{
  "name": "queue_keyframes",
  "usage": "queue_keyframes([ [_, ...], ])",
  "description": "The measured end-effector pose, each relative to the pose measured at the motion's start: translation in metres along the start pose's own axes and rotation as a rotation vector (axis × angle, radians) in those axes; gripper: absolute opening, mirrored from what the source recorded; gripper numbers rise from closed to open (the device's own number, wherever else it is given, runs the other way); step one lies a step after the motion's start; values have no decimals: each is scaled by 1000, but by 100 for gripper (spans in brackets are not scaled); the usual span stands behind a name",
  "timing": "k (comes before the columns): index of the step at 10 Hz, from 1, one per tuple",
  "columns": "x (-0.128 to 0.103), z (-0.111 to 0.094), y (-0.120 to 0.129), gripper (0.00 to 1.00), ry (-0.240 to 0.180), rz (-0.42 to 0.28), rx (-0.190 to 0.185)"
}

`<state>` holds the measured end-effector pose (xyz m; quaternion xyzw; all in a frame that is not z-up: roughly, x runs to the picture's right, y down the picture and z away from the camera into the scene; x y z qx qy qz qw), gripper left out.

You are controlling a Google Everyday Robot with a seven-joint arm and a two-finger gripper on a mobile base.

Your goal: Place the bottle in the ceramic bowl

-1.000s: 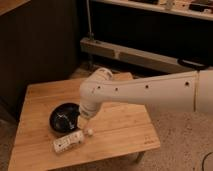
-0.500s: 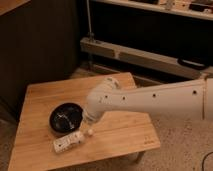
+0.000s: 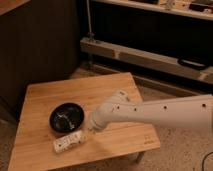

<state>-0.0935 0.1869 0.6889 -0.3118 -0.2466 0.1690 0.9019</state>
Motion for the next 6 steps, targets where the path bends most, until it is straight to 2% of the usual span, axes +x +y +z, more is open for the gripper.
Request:
queue_keyframes([
  [1,8,5,2,65,-71,-13,-58],
  [2,15,12,4,65,-90,-4,-91],
  [4,34,31,9,65,-57,31,-139],
  [6,29,41,15,65,-9,19,-148],
])
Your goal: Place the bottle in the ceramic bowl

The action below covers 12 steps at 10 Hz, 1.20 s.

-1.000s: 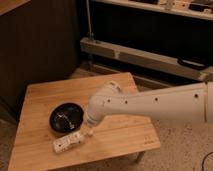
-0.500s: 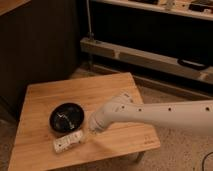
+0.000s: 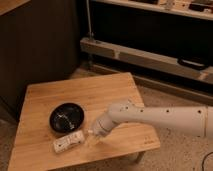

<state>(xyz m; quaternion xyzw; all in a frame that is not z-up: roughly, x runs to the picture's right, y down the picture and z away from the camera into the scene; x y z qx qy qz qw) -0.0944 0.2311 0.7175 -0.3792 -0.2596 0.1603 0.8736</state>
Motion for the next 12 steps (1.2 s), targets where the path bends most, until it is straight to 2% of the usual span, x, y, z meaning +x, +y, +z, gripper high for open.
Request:
queue_keyframes([
  [1,-6,4,2,65,26,-8,7],
  [4,-19,14,2,65,63,-33,27],
  [7,-21,22,-3,65,69,-41,35],
  [12,-29,38,-10,65,61,-79,22],
])
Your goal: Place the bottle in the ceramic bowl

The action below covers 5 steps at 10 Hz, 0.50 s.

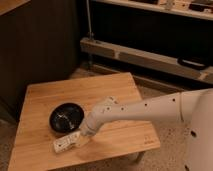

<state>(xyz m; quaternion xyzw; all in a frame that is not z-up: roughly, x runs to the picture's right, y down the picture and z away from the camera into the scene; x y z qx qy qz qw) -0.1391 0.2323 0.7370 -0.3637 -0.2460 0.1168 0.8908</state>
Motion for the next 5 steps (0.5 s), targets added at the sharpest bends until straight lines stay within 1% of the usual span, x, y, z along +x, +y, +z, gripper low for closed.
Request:
queue_keyframes([
  [2,1,6,-2,65,-6,-8,-10],
  [4,5,12,-3,65,-37,8,-21],
  [5,6,15,-2,65,-39,11,-27],
])
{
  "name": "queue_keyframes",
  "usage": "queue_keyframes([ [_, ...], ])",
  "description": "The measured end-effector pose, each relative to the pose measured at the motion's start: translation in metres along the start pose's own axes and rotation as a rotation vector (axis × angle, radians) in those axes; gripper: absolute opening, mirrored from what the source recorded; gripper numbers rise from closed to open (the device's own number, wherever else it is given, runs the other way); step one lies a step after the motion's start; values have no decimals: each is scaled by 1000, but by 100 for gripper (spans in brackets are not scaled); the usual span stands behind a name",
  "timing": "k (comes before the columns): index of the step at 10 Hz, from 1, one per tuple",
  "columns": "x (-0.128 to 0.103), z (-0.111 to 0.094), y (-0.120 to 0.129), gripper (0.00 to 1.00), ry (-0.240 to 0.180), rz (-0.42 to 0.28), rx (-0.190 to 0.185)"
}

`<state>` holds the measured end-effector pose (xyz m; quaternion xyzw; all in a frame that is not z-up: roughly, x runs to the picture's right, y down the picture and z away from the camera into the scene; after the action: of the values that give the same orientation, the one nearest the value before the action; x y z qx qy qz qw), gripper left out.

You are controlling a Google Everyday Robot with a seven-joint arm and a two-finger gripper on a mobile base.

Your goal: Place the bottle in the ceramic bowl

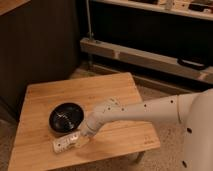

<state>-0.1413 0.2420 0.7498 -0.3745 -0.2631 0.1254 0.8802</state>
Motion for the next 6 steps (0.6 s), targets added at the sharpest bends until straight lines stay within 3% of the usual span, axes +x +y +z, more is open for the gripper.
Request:
queue_keyframes([
  [6,2,13,4,65,20,10,-24],
])
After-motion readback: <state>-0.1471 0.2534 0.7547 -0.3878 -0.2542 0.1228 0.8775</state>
